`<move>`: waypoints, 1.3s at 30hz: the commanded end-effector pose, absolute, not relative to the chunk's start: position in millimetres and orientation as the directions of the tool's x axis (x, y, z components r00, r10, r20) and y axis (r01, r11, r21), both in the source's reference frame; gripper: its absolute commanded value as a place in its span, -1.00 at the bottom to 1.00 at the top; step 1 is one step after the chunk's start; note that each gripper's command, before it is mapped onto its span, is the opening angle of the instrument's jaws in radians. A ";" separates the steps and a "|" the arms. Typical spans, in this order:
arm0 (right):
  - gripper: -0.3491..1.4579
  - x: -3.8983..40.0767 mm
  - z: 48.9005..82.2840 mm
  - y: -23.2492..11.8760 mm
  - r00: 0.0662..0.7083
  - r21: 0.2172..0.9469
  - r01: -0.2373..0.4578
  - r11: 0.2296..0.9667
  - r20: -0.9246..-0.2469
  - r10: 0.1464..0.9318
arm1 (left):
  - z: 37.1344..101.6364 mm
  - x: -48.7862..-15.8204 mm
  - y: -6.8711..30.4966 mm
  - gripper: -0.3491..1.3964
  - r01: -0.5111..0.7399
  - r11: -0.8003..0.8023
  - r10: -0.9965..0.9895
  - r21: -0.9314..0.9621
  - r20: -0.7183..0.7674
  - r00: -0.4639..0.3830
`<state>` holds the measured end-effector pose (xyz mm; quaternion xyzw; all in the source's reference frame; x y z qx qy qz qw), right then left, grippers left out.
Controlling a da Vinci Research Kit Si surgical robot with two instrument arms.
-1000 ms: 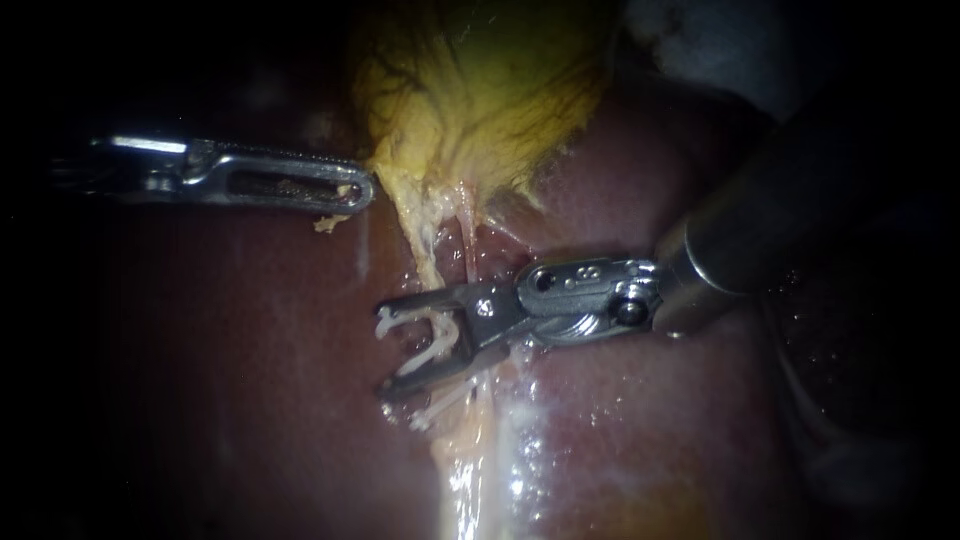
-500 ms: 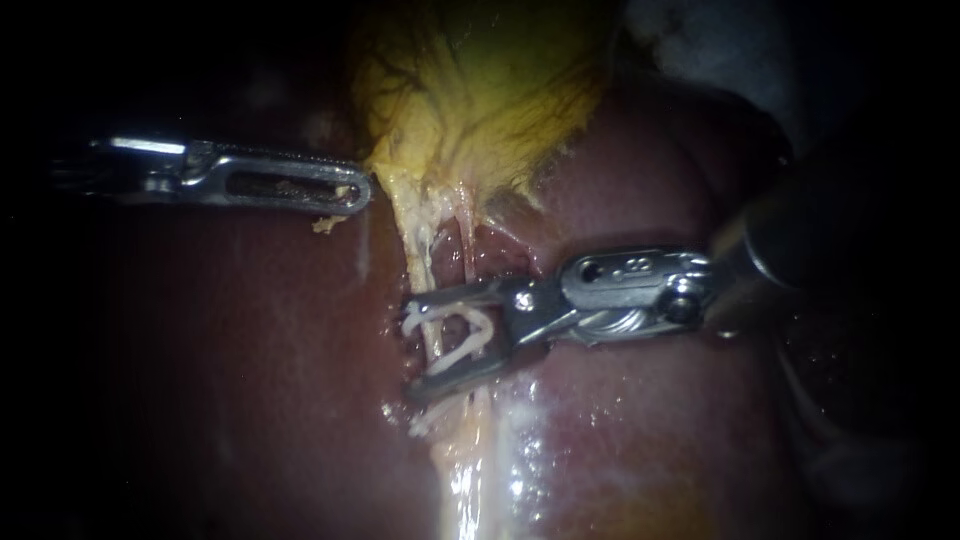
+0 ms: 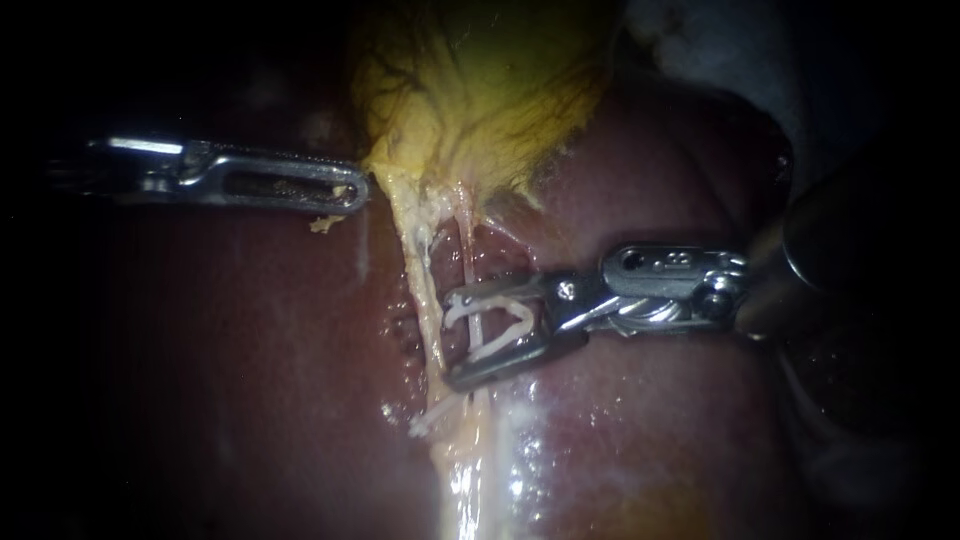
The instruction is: Clipping second clip left tube
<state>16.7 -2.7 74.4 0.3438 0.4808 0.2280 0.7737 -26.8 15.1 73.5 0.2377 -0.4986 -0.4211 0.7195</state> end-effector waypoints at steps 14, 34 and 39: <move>-0.05 18.0 77.8 -3.2 0.458 0.805 -0.034 0.593 -0.514 0.725 | 73.6 -26.8 15.1 -1.00 0.369 0.533 -0.843 0.761 0.518 0.148; -0.05 22.2 75.1 -5.6 0.312 0.883 0.195 0.428 -0.470 0.826 | 73.7 -26.9 14.9 -1.00 0.370 0.534 -0.842 0.760 0.519 0.148; -0.05 22.6 73.9 -5.7 0.316 0.881 0.232 0.413 -0.469 0.825 | 73.8 -26.9 14.9 -1.00 0.370 0.534 -0.842 0.760 0.519 0.148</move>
